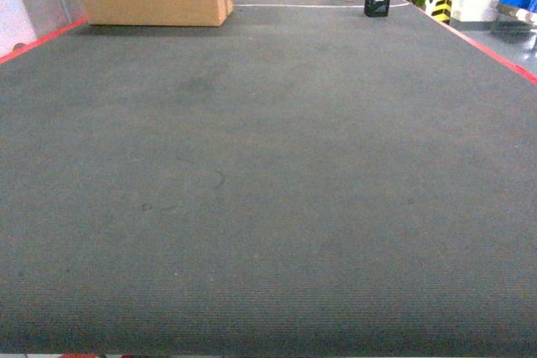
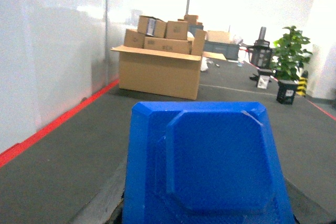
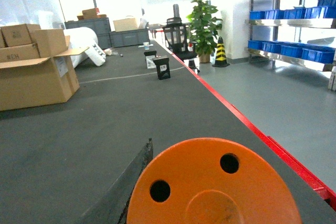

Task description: Sort blue parts and orange caps into right shelf containers

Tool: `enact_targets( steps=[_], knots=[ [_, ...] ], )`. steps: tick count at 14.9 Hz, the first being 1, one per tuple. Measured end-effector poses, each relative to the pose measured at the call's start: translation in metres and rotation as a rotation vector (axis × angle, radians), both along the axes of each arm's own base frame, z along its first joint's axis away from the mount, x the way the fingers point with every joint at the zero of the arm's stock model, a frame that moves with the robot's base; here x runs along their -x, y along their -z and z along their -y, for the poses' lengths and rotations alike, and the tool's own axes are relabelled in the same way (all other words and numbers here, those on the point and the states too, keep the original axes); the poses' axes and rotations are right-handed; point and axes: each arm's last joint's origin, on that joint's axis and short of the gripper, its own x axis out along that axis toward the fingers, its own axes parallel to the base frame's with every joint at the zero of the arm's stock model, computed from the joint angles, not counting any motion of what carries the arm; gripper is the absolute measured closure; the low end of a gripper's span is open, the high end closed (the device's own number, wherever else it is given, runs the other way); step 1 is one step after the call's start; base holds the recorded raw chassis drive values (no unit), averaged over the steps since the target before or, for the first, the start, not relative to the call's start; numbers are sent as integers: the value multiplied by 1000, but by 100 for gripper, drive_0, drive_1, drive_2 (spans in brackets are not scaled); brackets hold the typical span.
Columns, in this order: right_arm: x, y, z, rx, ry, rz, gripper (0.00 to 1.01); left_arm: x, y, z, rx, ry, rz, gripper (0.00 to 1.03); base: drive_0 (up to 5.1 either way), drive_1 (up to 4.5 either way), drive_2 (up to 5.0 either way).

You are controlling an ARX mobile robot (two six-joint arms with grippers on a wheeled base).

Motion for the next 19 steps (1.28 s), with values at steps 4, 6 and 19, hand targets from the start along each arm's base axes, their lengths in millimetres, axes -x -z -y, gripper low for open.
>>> enact_targets(
  steps=[4, 6, 19],
  knots=[
    [2, 8, 2, 89, -83, -106, 56, 3, 9, 2, -26, 28, -71, 59, 0, 0, 0],
    [11, 28, 16, 114, -183, -140, 56, 10, 29, -7, -74, 121, -194, 59, 0, 0, 0],
    [36, 86, 48, 117, -211, -148, 56, 31, 87, -27, -76, 138, -202, 60, 0, 0, 0]
  ],
)
